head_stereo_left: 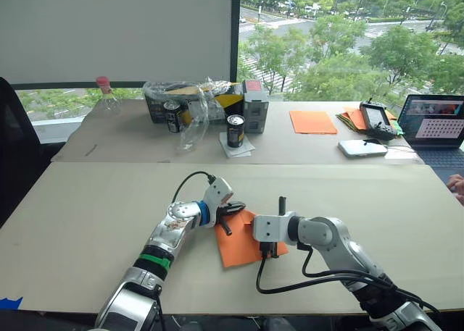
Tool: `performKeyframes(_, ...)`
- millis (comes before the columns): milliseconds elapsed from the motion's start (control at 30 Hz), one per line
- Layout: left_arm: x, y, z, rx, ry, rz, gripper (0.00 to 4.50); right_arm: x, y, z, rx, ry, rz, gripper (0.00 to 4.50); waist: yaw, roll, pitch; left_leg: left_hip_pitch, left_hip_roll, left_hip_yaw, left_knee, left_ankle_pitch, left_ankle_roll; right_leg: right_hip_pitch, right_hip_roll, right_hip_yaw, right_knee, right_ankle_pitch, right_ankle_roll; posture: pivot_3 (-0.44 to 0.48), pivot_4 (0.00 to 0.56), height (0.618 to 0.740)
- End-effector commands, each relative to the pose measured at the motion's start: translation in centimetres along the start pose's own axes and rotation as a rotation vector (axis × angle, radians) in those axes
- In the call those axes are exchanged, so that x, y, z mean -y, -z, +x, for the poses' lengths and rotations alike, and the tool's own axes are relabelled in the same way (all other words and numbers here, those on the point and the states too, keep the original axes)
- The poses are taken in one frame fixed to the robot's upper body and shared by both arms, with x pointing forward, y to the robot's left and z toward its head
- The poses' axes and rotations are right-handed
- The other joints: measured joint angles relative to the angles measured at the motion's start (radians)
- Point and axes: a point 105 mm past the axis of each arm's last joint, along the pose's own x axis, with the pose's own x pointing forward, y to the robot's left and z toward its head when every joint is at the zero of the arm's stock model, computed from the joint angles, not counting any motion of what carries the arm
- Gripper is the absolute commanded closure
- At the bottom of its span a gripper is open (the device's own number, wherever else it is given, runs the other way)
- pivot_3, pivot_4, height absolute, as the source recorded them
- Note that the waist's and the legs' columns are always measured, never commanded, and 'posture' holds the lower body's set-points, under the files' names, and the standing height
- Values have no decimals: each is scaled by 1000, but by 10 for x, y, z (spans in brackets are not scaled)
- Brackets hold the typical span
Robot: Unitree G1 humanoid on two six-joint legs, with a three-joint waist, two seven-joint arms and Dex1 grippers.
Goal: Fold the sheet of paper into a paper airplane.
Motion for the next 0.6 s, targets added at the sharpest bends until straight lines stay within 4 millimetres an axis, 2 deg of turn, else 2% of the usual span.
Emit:
performKeyframes(33,5,20,2,-82,11,-3,4500,-34,21,6,-90,-126,54,4469,2,0,0,0,0,0,0,0,0,0,0,0,0,0,0,0,150,715)
performKeyframes(267,17,16,5,-41,54,10,4500,-34,22,5,-96,-125,55,4469,4,0,-1,0,0,0,0,0,0,0,0,0,0,0,0,0,150,715)
performKeyframes(467,10,-20,6,152,18,-75,4500,-35,23,4,-98,-130,56,4469,10,0,-1,0,0,0,0,0,0,0,0,0,0,0,0,0,150,715)
performKeyframes(600,12,-22,2,152,48,-55,4500,-34,23,5,-99,-130,57,4469,7,0,-1,-1,0,0,0,0,0,-1,0,0,0,0,0,0,150,715)
